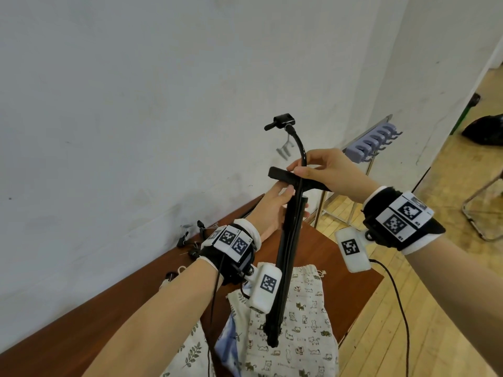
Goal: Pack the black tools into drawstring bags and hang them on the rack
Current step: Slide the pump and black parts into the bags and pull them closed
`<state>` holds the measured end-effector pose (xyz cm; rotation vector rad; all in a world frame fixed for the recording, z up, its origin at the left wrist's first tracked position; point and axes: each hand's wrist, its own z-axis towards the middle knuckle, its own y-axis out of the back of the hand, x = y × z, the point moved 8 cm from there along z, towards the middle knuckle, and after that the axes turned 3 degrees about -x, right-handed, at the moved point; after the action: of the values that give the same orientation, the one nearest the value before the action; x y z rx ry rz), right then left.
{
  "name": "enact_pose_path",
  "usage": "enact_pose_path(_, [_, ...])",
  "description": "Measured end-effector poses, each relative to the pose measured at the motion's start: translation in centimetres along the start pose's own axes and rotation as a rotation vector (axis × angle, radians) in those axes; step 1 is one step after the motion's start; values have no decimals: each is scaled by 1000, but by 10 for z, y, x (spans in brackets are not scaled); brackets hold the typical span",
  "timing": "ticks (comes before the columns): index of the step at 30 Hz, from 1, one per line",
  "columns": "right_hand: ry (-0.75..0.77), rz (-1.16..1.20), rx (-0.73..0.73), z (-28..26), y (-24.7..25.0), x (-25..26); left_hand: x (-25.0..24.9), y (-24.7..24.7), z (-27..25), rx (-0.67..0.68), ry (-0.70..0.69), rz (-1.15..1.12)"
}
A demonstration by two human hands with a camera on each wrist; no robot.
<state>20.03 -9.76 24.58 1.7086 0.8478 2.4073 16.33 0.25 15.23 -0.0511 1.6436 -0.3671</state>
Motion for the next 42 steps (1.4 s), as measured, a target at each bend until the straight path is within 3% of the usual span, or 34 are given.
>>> enact_pose_path(7, [18, 5, -73, 2, -1, 0, -1, 0, 4, -12, 1, -19])
enact_pose_path(13, [-2, -46, -113, 8, -5, -8, -2, 6, 15, -93, -46, 88])
enact_pose_path(22, [-30, -34, -129, 8, -16, -14, 6, 22, 14, -220, -82, 54])
enact_pose_path(28, [-129, -73, -112, 12, -9, -32, 2, 16, 10, -77, -45, 130])
enact_pose_path(31, [34, -169, -183, 10, -5, -25, 0, 15, 8, -74, -26, 117])
enact_pose_path(33, [190, -377, -44, 10, -19, -18, -1, 13, 8, -53, -27, 115])
enact_pose_path(35, [148, -433, 96, 9, -27, -26, -4, 10, 8, -39, -41, 121])
enact_pose_path(42, [-196, 106, 235, -24, -27, -52, -14, 17, 8, -97, -102, -39])
